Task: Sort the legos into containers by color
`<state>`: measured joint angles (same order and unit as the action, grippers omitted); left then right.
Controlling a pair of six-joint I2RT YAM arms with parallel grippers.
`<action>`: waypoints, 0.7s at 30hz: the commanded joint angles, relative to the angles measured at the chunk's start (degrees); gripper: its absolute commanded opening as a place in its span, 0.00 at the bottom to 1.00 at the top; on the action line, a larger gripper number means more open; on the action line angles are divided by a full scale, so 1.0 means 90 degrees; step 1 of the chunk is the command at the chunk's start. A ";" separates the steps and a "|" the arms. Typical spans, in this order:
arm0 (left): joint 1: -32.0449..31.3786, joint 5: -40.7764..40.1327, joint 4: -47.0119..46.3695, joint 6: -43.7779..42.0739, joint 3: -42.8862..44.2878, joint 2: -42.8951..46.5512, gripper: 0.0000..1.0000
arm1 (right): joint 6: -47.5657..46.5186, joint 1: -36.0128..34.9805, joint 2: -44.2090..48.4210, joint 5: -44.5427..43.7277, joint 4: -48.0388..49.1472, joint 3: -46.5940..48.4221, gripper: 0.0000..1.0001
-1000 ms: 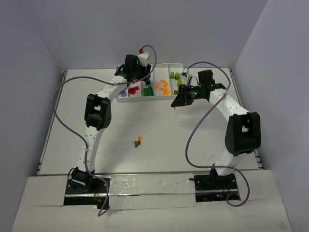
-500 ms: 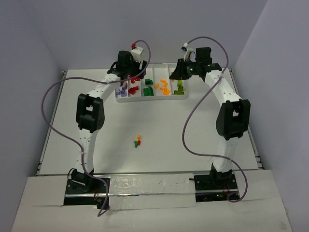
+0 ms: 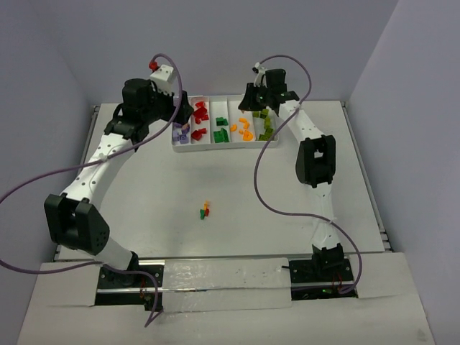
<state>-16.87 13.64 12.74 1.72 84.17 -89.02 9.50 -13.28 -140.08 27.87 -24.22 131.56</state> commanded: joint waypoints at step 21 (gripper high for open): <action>0.0233 0.0908 0.1176 -0.0467 -0.1978 0.0703 0.97 | 0.0093 -0.0224 -0.0092 -0.0721 0.1279 0.0053 0.72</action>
<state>-14.83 19.64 22.99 -1.09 67.35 -85.25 11.06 -15.22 -144.64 20.44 -14.48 132.21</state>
